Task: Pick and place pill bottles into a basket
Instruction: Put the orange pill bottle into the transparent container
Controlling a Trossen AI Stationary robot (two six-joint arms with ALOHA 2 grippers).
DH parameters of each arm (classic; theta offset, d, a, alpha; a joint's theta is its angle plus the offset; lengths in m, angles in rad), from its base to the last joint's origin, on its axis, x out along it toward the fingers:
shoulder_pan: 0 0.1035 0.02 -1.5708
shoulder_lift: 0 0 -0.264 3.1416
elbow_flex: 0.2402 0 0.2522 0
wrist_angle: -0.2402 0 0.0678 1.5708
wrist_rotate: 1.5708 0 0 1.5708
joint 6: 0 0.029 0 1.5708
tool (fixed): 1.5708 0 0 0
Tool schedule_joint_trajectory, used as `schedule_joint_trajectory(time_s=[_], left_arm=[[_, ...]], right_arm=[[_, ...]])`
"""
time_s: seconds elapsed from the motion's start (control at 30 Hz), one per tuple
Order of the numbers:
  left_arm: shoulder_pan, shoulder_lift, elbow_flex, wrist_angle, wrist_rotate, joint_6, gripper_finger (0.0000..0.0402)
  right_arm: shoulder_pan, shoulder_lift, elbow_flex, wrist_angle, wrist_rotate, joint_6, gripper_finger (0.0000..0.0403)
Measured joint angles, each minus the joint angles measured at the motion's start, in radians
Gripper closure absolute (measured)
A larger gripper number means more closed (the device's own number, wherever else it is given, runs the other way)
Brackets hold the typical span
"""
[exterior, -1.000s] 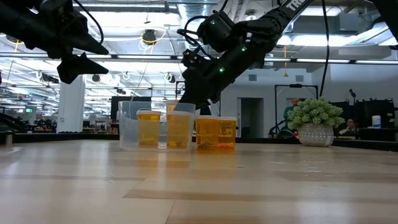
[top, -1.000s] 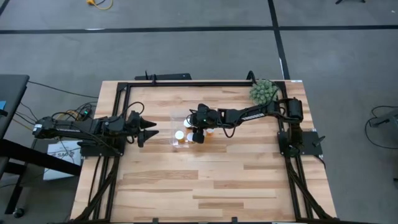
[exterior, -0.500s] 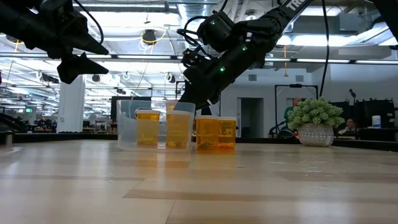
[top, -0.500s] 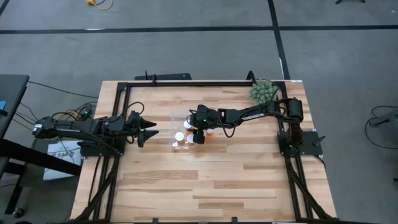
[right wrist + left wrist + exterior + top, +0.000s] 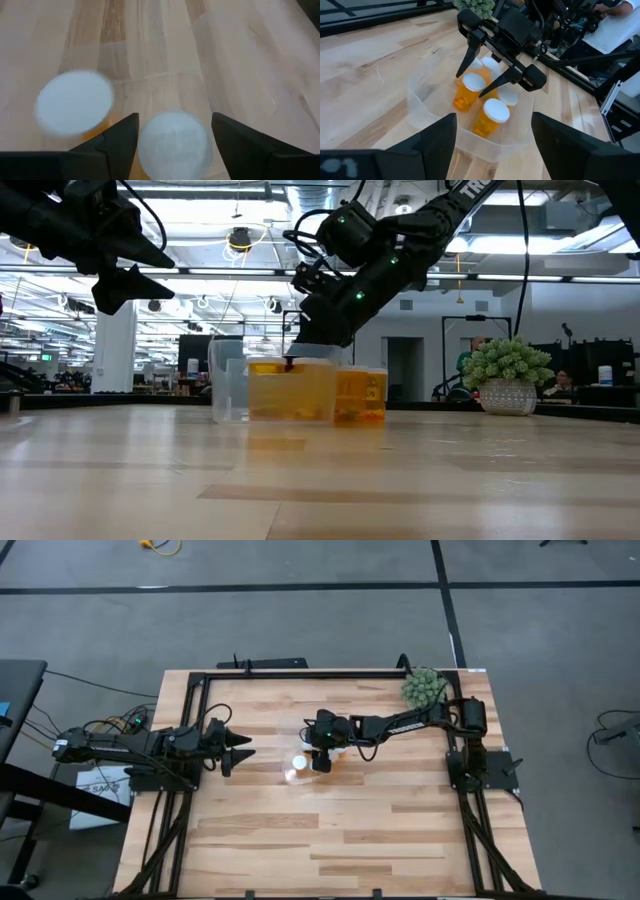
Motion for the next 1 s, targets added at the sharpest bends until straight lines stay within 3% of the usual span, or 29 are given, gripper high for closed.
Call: schedule_joint_trajectory(time_s=[0.27,0.47,0.6,0.83,1.0], left_arm=[[0.0,0.0,0.0,0.0,0.0,0.0,0.0155],[0.0,0.0,0.0,-0.001,0.0,0.002,0.0155],[0.0,0.0,0.0,-0.002,0.009,0.012,0.0155],[0.0,0.0,0.0,-0.033,0.014,0.04,0.0155],[0.0,0.0,0.0,-0.039,0.014,0.045,0.0155]], right_arm=[[0.0,0.0,0.053,-0.015,0.0,-0.028,0.0158],[0.0,0.0,0.147,-0.129,0.002,-0.089,0.0158],[-0.01,0.0,0.268,-0.341,0.01,-0.1,0.0159],[-0.066,-0.002,0.482,-0.896,0.037,-0.19,0.0176],[-0.127,-0.003,0.515,-1.194,-0.017,-0.19,0.0191]])
